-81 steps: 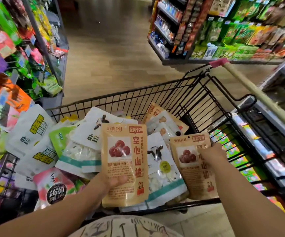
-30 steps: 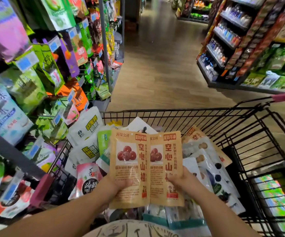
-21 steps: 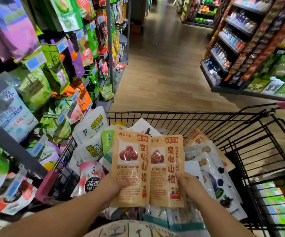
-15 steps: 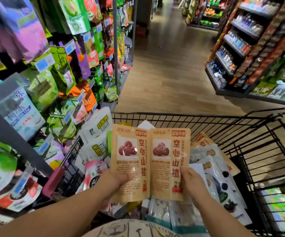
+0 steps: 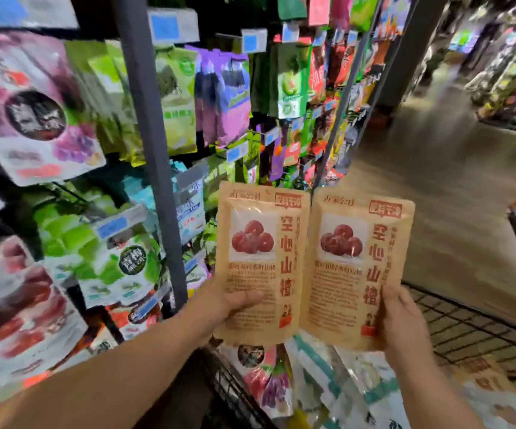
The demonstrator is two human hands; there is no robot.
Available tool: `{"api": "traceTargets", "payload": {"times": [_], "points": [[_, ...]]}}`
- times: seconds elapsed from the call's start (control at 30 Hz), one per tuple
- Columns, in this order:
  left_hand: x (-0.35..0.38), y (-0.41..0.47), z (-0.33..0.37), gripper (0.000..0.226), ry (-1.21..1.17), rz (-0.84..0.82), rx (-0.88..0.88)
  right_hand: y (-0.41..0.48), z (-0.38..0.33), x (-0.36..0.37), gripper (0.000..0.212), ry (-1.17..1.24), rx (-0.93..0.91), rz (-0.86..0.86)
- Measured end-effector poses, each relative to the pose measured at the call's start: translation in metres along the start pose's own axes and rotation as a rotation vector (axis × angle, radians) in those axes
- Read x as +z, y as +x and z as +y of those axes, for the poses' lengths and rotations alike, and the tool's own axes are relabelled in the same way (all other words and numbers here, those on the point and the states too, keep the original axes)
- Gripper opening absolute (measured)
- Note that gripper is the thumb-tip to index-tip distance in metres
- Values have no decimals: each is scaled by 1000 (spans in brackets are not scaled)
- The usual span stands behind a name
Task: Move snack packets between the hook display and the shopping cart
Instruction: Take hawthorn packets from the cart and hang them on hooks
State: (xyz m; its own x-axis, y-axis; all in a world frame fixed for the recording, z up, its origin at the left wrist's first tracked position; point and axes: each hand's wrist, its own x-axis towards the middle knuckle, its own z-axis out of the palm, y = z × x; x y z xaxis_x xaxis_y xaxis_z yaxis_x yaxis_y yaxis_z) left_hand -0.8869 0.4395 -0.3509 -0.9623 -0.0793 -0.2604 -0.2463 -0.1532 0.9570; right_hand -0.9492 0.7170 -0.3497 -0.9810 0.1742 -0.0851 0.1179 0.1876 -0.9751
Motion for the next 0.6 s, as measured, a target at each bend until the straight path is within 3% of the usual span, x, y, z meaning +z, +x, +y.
{"api": "traceTargets", "payload": {"times": [0.33, 0.6], "points": [[-84, -90, 58, 54, -51, 368, 265, -2, -86, 127, 31, 91, -266, -400], [-124, -166, 90, 66, -126, 607, 440, -42, -146, 208, 27, 204, -351, -707]]}}
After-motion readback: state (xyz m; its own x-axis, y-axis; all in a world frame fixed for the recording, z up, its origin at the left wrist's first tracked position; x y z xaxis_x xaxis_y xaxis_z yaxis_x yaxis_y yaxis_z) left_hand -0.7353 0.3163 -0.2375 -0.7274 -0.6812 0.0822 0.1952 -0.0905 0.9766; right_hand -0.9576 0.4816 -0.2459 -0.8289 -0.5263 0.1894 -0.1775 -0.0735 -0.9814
